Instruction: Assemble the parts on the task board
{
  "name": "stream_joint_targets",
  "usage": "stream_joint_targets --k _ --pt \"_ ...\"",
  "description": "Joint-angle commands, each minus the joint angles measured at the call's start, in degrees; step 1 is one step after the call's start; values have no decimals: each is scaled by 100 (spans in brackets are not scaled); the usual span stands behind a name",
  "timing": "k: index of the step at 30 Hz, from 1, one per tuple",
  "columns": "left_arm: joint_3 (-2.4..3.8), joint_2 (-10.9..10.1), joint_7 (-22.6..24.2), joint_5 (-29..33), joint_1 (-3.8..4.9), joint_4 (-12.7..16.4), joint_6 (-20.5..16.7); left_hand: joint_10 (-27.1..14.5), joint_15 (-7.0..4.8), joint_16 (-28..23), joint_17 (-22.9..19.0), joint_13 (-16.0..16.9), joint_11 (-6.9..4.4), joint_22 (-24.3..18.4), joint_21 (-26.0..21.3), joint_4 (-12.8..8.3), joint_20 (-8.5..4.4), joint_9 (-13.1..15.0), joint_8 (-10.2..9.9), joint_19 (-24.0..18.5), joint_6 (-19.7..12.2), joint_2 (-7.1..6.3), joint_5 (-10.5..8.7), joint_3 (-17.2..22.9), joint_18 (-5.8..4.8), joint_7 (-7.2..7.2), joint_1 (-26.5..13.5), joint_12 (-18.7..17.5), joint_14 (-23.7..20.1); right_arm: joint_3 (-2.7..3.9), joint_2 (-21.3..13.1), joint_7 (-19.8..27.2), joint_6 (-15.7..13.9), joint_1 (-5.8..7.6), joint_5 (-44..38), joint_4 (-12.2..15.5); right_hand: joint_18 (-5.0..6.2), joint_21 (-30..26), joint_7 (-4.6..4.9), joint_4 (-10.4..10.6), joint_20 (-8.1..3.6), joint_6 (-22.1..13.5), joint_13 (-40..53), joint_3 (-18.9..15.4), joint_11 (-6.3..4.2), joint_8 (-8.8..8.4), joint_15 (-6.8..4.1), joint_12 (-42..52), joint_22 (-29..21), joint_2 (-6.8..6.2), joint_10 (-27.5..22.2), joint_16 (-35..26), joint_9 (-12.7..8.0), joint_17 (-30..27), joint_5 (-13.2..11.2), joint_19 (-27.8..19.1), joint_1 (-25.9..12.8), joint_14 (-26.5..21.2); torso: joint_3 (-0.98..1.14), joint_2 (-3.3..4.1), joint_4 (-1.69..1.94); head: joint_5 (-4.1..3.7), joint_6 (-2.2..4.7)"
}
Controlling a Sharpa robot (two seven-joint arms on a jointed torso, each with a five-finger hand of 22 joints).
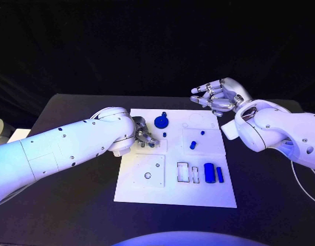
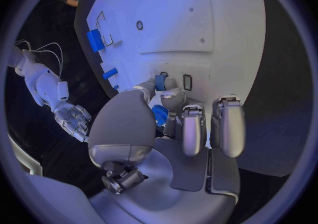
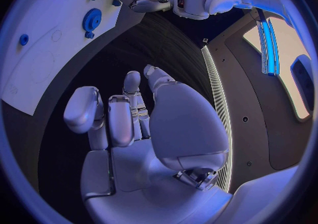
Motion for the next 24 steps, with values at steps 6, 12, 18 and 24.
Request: stream_joint_targets --k 6,12,18,24 --pt "-44 -2 -437 15 -55 -43 247 -8 -9 18 1507 -14 2 1053 -39 -68 -33 22 -2 384 -34 219 -11 -134 -39 -19 373 -29 604 -1 11 23 93 -5 -51 1 76 -21 0 -9 15 14 -1 -28 -8 22 34 -22 -6 -9 -18 -36 9 -2 17 -24 -63 168 2 0 6 -2 -13" --pt "-41 -9 -426 15 -28 -36 390 -11 -6 18 1507 -28 4 1058 -36 -110 -31 29 -11 386 -33 235 -11 -237 -40 -18 435 -38 604 -2 14 22 95 -5 -53 -1 76 -22 -2 -9 15 17 1 -33 -9 23 33 -13 -5 -7 -13 -26 10 10 18 -22 -64 173 4 -2 5 0 -13" --pt "-37 6 -409 15 22 -54 606 -7 -4 18 1507 -37 3 1062 -35 -177 -28 27 -33 387 -22 243 -11 -376 -41 -20 518 -44 604 -2 20 21 96 -5 -54 -3 76 -22 -2 -9 15 17 1 -33 -9 23 33 -13 -5 -7 -13 -26 10 10 18 -22 -64 173 1 3 2 -10 -18" --pt "-36 52 -412 15 99 -95 860 -4 -3 18 1507 -47 2 1065 -33 -213 -26 20 -59 388 -9 263 -11 -485 -41 -21 565 -51 604 -2 27 18 97 -5 -57 -8 76 -22 -2 -9 15 17 1 -33 -9 23 33 -13 -5 -7 -13 -26 10 10 18 -22 -64 173 4 0 7 -15 -27"
